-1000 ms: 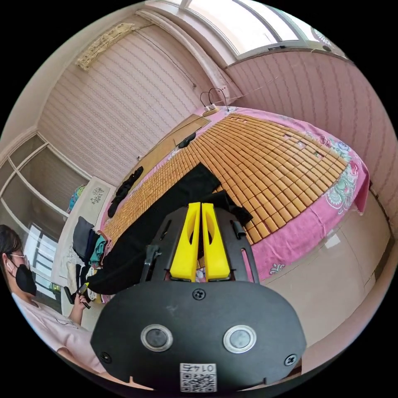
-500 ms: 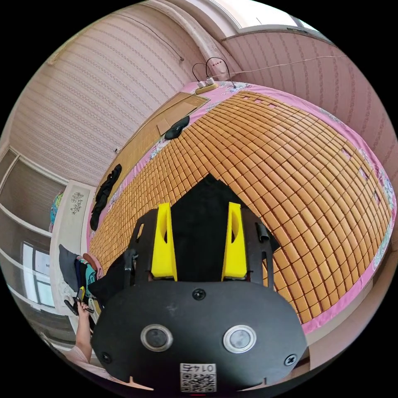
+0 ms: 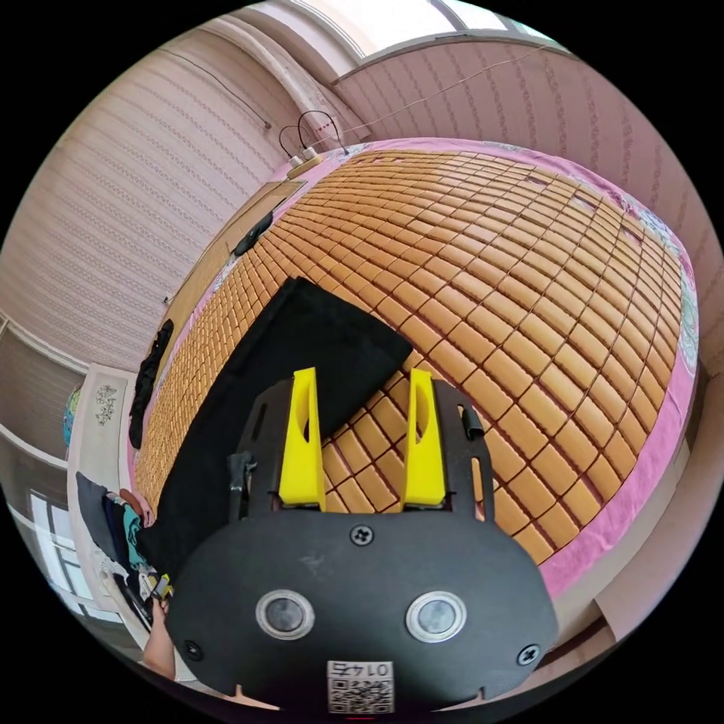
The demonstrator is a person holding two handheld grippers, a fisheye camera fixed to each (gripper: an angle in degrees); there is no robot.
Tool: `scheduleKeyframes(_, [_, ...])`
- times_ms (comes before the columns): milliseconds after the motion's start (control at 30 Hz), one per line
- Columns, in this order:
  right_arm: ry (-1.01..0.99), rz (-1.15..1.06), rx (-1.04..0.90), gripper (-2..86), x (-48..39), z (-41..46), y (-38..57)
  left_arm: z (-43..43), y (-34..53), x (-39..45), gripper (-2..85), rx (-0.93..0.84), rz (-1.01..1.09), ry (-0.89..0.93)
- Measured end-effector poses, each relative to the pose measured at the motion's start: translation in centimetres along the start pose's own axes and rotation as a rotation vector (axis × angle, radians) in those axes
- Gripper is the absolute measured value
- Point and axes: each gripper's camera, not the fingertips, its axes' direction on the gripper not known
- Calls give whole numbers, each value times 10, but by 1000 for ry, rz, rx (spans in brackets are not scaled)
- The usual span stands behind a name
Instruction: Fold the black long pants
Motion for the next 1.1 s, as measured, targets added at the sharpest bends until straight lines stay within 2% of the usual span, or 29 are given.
scheduleKeyframes(67, [71, -74, -3, 158, -16, 10, 5, 3, -2, 7, 140, -17, 33, -16])
scheduleKeyframes(167, [284, -248, -49, 136, -55, 35, 16, 7, -4, 12, 127, -24, 19, -19])
scheduleKeyframes(200, [353, -314, -60, 107, -72, 45, 21, 8, -4, 16, 124, -26, 20, -28])
scheduleKeyframes(267, [337, -425, -82, 46, -97, 58, 27, 10, -5, 24, 122, -30, 27, -50])
scheduleKeyframes(400, [533, -501, -104, 11, -135, 92, 35, 14, -4, 60, 106, -21, 163, -182])
scheduleKeyframes(500, [597, -554, -120, -1, -144, 101, 40, 14, -1, 77, 76, -1, 222, -230])
scheduleKeyframes(767, [430, -578, -240, -6, -90, 54, 76, -4, 44, 56, 41, -52, 277, -202])
scheduleKeyframes(900, [359, -554, -354, 3, -43, 13, 136, -7, 96, 20, 50, -131, 205, -186])
scheduleKeyframes(967, [339, -543, -366, 18, -25, -8, 163, -14, 117, 2, 69, -97, 129, -181])
scheduleKeyframes(1100, [486, -470, -255, 48, 12, -62, 191, -49, 144, -9, 82, 23, 87, -243])
